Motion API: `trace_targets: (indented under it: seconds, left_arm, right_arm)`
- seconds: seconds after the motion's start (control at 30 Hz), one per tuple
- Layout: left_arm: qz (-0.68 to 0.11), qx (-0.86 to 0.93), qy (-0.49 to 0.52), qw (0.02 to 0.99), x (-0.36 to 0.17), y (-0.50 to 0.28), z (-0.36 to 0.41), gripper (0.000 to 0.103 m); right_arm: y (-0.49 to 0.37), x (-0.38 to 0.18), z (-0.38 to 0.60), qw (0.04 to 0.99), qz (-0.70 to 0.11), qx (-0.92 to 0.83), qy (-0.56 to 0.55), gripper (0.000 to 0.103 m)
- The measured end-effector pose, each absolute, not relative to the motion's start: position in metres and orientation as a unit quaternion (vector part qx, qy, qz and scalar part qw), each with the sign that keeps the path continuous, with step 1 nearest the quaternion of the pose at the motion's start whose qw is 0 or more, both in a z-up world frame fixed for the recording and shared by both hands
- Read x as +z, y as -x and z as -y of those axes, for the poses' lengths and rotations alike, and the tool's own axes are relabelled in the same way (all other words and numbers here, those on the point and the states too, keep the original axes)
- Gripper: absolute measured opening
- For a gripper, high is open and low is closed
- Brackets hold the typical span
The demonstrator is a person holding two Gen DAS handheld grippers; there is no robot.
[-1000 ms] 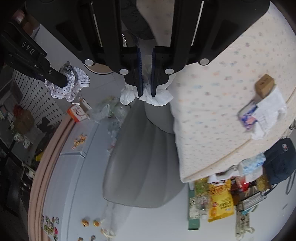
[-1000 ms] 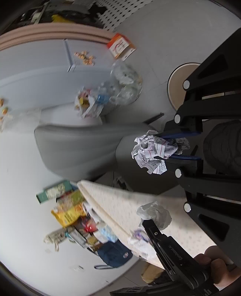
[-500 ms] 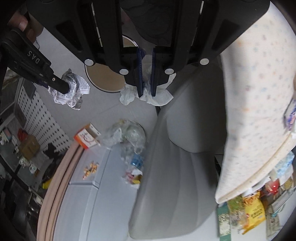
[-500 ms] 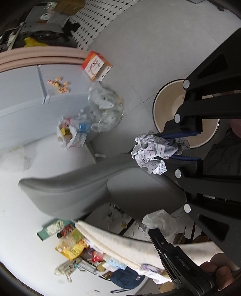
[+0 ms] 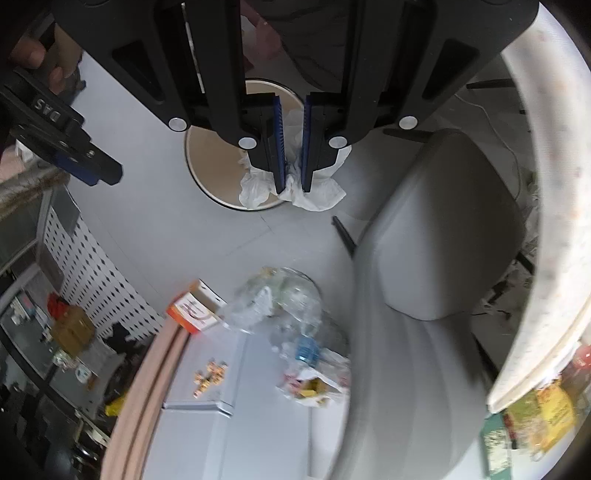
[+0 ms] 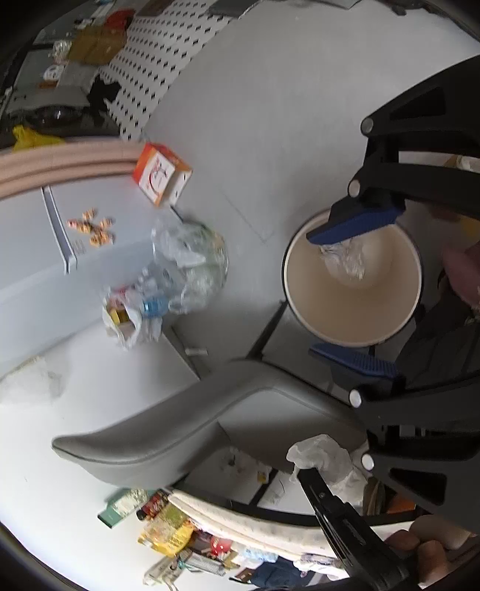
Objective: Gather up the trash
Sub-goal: 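Carry tissue and paper over the bin and open both tools to drop them, then move both tools back over the table toward the cardboard box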
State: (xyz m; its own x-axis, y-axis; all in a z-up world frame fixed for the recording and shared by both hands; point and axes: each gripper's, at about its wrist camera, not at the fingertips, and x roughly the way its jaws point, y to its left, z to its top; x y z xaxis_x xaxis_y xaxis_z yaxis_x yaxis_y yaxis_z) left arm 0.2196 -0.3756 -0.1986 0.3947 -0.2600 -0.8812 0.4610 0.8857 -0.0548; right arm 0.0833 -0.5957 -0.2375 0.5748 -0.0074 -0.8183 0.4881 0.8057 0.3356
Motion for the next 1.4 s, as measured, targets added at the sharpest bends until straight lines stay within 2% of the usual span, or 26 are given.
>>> trace_targets:
  seconds: [0.17,0.23,0.27,0.3,0.37,0.4,0.5,0.67,0.73,0.8,1.1,1.4]
  left_arm:
    - [-0.535,-0.253,-0.101,0.8,-0.217,-0.211,0.404,0.009]
    - [-0.553,-0.271,-0.097,0.781,-0.224,-0.209,0.413,0.015]
    - [-0.558,-0.27,-0.097,0.778,-0.226,-0.209,0.415,0.035]
    - [-0.555,-0.265,-0.091,0.783,-0.224,-0.21,0.414,0.061]
    - [-0.539,-0.261,-0.073,0.798,-0.217,-0.21,0.407,0.077]
    - [-0.537,-0.26,-0.072,0.8,-0.213,-0.21,0.404,0.081]
    - [-0.531,-0.254,-0.07,0.806,-0.202,-0.213,0.394,0.086]
    - [-0.513,-0.226,-0.024,0.828,-0.168,-0.218,0.351,0.097]
    - [-0.493,-0.214,-0.016,0.843,-0.151,-0.216,0.331,0.098]
    - [-0.484,-0.204,-0.009,0.851,-0.138,-0.217,0.312,0.098]
    - [-0.438,-0.14,0.028,0.888,-0.089,-0.212,0.22,0.098]
    - [-0.404,-0.089,0.071,0.908,-0.067,-0.205,0.129,0.098]
  right_arm:
    - [-0.058,-0.231,0.614,0.842,-0.426,-0.173,-0.282,0.062]
    - [-0.052,-0.23,0.619,0.843,-0.422,-0.179,-0.282,0.062]
    - [-0.05,-0.229,0.621,0.843,-0.42,-0.18,-0.283,0.062]
    - [-0.049,-0.228,0.622,0.843,-0.419,-0.181,-0.284,0.062]
    - [-0.049,-0.227,0.623,0.843,-0.418,-0.182,-0.285,0.062]
    - [-0.049,-0.227,0.622,0.844,-0.417,-0.18,-0.286,0.062]
    - [-0.053,-0.225,0.614,0.845,-0.418,-0.171,-0.286,0.064]
    - [-0.06,-0.211,0.595,0.856,-0.409,-0.149,-0.28,0.081]
    - [-0.064,-0.203,0.584,0.863,-0.403,-0.135,-0.273,0.09]
    - [-0.069,-0.195,0.572,0.869,-0.398,-0.124,-0.267,0.092]
    - [-0.104,-0.154,0.502,0.891,-0.385,-0.048,-0.235,0.096]
    - [-0.129,-0.116,0.425,0.904,-0.379,0.022,-0.199,0.096]
